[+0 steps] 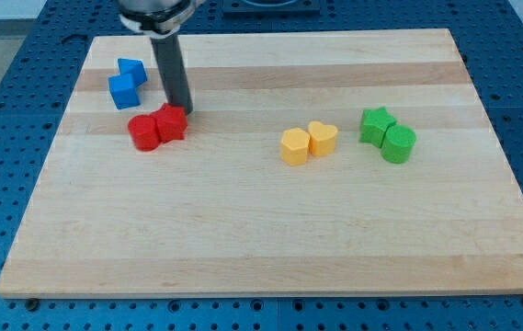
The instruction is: Move the red circle up a bit
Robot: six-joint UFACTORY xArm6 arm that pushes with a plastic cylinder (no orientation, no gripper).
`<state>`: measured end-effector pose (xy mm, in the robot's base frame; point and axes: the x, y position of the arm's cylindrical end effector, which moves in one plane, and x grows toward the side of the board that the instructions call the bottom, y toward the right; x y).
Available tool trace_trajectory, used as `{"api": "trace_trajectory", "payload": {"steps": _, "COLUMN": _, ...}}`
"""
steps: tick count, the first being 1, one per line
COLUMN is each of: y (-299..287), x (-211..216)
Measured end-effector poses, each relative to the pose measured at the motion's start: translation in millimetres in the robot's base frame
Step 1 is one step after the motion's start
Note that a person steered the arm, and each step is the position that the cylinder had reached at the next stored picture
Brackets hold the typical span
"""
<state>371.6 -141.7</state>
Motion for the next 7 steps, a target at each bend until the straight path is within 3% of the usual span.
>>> {"api": "trace_trajectory", "payload": {"steps": 3, "y": -37.9, "x": 56.3}}
{"api": "trace_trajectory", "payload": {"steps": 4, "y": 38.0, "x": 56.4}}
{"api": "trace_trajectory", "payload": {"steps": 5, "y": 51.3, "x": 106.1}}
{"api": "trace_trajectory", "payload": {"steps": 6, "y": 48.0, "x": 111.3}}
{"api": "trace_trajectory", "payload": {"steps": 7, "y": -18.2, "x": 132.7}}
